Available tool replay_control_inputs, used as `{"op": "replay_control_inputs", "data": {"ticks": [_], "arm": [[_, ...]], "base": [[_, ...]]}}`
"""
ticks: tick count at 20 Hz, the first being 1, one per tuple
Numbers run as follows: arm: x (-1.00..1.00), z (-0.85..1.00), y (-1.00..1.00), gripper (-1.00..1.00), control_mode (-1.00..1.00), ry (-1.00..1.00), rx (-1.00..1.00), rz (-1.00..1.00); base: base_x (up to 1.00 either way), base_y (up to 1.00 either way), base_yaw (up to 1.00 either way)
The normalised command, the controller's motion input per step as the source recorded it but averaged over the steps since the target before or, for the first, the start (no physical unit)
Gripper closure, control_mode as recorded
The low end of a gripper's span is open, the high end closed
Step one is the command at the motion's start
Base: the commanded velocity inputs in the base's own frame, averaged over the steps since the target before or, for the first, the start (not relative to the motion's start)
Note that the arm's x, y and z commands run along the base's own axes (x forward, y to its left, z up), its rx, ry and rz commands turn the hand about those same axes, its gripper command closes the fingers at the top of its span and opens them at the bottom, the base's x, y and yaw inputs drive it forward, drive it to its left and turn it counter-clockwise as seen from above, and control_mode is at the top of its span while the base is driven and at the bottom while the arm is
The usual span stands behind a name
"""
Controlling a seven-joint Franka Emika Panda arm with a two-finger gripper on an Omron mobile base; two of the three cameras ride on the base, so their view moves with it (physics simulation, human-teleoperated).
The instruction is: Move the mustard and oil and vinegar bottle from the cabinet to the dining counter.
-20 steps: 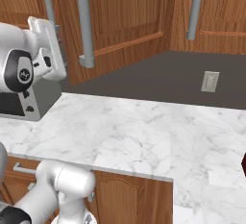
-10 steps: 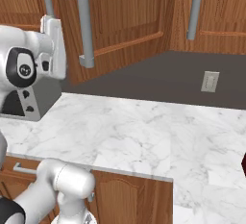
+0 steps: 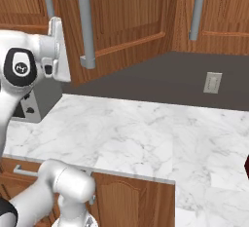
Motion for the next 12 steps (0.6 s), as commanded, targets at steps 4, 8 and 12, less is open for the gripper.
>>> {"op": "replay_control_inputs", "data": {"ticks": [4,8,12], "arm": [[-0.06,-0.02,-0.29,-1.00,-1.00,-0.07,0.06,-0.47],[-0.25,0.00,-0.24,-1.00,-1.00,-0.03,0.13,-0.45],[-0.38,0.00,-0.23,-1.00,-1.00,-0.04,0.14,-0.40]], "base": [[0.00,0.00,0.00],[0.00,0.00,0.00],[0.00,0.00,0.00]]}}
